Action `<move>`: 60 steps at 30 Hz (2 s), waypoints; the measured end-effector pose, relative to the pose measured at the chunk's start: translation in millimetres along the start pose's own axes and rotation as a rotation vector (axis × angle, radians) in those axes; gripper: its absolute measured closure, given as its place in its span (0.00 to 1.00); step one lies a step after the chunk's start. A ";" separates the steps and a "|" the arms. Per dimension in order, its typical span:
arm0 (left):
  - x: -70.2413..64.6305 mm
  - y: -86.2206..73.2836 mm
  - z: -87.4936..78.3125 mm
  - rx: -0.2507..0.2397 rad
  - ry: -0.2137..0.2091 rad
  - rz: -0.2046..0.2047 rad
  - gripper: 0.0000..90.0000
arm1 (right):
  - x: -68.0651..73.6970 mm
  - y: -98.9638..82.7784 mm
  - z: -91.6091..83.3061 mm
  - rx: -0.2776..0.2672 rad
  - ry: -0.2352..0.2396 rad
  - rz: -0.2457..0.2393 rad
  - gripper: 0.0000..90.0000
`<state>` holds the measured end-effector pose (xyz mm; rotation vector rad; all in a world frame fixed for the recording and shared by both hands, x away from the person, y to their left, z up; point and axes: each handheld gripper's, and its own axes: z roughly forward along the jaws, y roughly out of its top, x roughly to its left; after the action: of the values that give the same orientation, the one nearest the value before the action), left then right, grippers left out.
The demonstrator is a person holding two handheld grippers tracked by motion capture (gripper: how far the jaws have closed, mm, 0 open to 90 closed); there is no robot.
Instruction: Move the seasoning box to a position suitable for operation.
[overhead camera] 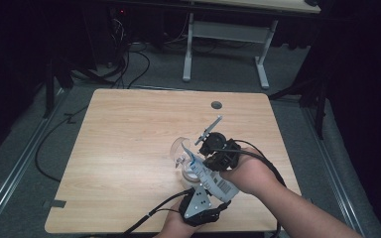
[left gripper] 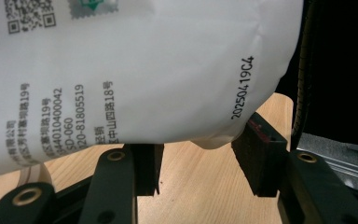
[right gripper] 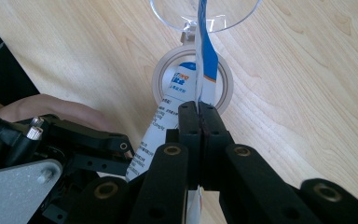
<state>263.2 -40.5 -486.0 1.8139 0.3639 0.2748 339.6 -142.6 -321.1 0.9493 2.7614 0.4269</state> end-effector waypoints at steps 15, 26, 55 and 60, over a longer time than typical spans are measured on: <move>1.8 -3.4 -0.9 0.010 0.005 -0.005 0.61 | 1.1 -0.9 -1.0 -0.002 -0.007 0.002 1.00; 4.8 -7.5 0.3 0.021 0.010 -0.017 0.61 | 1.0 -1.7 2.1 -0.003 0.003 0.007 1.00; 8.1 -21.2 5.6 0.056 0.020 -0.008 0.58 | -5.7 -11.7 -3.5 -0.005 0.013 0.048 1.00; 8.5 -24.7 3.6 0.067 0.027 0.003 0.57 | -7.3 -13.2 -3.9 -0.004 0.007 0.047 1.00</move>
<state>269.8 -34.3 -510.9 1.8780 0.3940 0.2927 336.6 -157.9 -321.2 1.0158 2.7473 0.4442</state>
